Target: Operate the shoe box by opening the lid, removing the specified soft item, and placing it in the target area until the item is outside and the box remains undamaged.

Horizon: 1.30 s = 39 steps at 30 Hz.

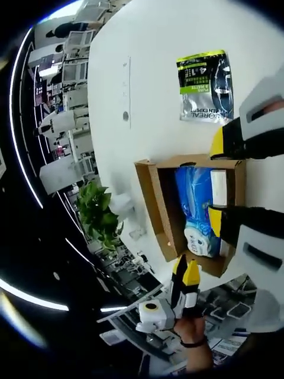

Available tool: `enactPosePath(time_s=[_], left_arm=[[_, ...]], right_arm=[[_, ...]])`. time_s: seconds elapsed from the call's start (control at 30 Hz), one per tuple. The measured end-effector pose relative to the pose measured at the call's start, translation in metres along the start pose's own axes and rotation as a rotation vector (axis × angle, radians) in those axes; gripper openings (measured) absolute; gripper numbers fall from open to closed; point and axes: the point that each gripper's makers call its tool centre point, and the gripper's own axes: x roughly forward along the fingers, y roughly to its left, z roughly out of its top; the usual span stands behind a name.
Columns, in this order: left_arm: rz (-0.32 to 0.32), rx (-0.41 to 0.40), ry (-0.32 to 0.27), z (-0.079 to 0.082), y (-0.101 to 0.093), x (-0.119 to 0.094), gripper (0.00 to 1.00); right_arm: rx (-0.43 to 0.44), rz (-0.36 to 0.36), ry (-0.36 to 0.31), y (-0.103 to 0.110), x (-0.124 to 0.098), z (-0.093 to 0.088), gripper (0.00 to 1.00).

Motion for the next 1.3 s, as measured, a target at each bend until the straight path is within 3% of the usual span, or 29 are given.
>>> enactPosePath(time_s=[0.4, 0.87, 1.3], left_arm=[[0.026, 0.013, 0.037, -0.017, 0.016, -0.006, 0.33], [0.041, 0.033, 0.098, -0.044, 0.03, -0.011, 0.39], [0.102, 0.309, 0.232, -0.056, 0.052, -0.004, 0.44]], right_arm=[[0.023, 0.076, -0.024, 0.028, 0.02, 0.018, 0.31], [-0.073, 0.129, 0.055, 0.044, 0.043, 0.008, 0.39], [-0.16, 0.206, 0.14, 0.069, 0.067, -0.003, 0.45]])
